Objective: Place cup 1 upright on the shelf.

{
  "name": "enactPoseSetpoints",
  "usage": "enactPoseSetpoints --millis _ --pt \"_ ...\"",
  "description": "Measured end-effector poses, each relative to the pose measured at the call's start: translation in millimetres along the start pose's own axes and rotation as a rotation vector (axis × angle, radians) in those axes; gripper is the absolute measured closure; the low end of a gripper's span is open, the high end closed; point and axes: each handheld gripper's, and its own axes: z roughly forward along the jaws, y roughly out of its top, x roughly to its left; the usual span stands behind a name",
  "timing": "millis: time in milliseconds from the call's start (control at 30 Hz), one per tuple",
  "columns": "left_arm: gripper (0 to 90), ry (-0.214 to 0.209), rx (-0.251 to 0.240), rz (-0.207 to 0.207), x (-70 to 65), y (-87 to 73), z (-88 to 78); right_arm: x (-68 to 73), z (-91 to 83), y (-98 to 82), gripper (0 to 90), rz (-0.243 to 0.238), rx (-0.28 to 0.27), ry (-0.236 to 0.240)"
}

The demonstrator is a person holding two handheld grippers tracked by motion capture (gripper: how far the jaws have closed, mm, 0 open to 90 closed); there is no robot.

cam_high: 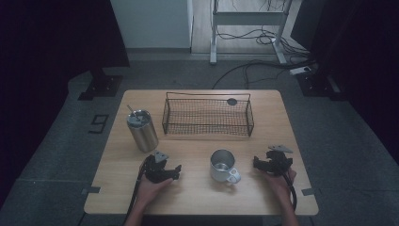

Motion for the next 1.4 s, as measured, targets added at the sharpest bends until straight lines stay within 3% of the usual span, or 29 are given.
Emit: enactPoseSetpoints --millis 167,533,867,1400 --pt "15.0 -0.031 -0.050 -0.032 4.6 3.8 -8.0 -0.8 0.7 0.6 1.8 -0.003 0.001 0.005" --pt "15.2 -0.049 -0.059 -0.029 10.5 11.5 -15.3 -0.9 -0.4 -0.3 2.3 0.015 0.000 -0.012" --pt "15.4 -0.048 -0.109 0.004 5.8 31.4 -28.1 -1.5 -0.5 -0.3 2.5 0.014 0.000 -0.008" --pt "15.6 -0.021 -0.142 -0.010 23.3 49.0 -40.6 -2.0 -0.3 -0.2 3.3 0.015 -0.004 -0.010"
